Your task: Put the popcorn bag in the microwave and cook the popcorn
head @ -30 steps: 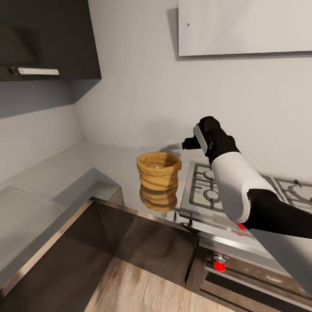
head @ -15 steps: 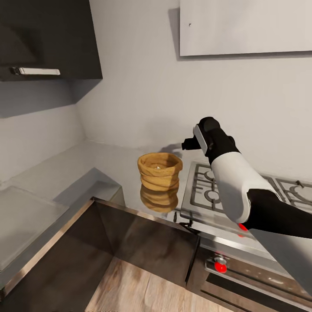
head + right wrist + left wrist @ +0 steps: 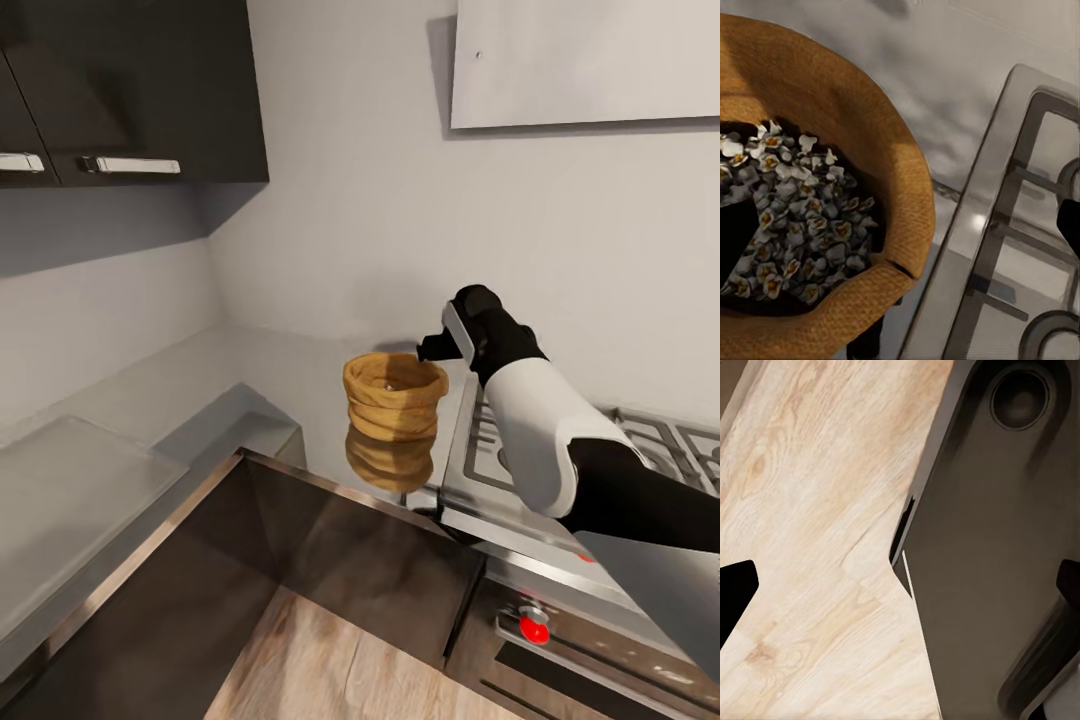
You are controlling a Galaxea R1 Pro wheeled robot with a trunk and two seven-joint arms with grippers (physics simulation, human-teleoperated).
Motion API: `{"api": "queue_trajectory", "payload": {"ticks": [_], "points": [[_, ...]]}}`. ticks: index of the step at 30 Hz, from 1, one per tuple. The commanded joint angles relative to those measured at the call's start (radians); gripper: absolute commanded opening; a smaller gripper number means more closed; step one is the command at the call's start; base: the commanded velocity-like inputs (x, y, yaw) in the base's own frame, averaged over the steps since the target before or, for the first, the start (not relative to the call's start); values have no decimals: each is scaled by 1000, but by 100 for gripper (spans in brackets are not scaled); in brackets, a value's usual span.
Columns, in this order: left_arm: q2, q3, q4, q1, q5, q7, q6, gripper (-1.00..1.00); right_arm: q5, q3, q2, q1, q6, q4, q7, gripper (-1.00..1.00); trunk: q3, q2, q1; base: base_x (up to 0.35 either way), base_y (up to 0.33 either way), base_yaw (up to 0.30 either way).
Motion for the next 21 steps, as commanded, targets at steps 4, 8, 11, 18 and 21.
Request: {"api": "queue_trajectory", "payload": {"ticks": [4, 8, 11, 18, 21], "points": [[0, 0, -1, 0, 3, 2, -2, 100, 4, -8, 2, 2, 2, 0, -6, 100, -1, -1, 0, 0, 0, 1], [0, 0, -1, 0, 3, 2, -2, 100, 3, -8, 2, 3, 2, 6, -6, 100, -1, -1, 0, 0, 0, 0], [0, 0, -1, 0, 3, 2, -2, 100, 3, -8, 2, 3, 2, 22, -5, 100, -1, -1, 0, 0, 0, 0], [-1, 0, -1, 0, 3, 2, -2, 100, 3, -11, 2, 3, -12, 165, -4, 100, -1, -1, 0, 0, 0, 0], [-2, 0, -1, 0, 3, 2, -2, 100, 3, -17, 2, 3, -54, 187, -4, 100, -1, -1, 0, 0, 0, 0]]}}
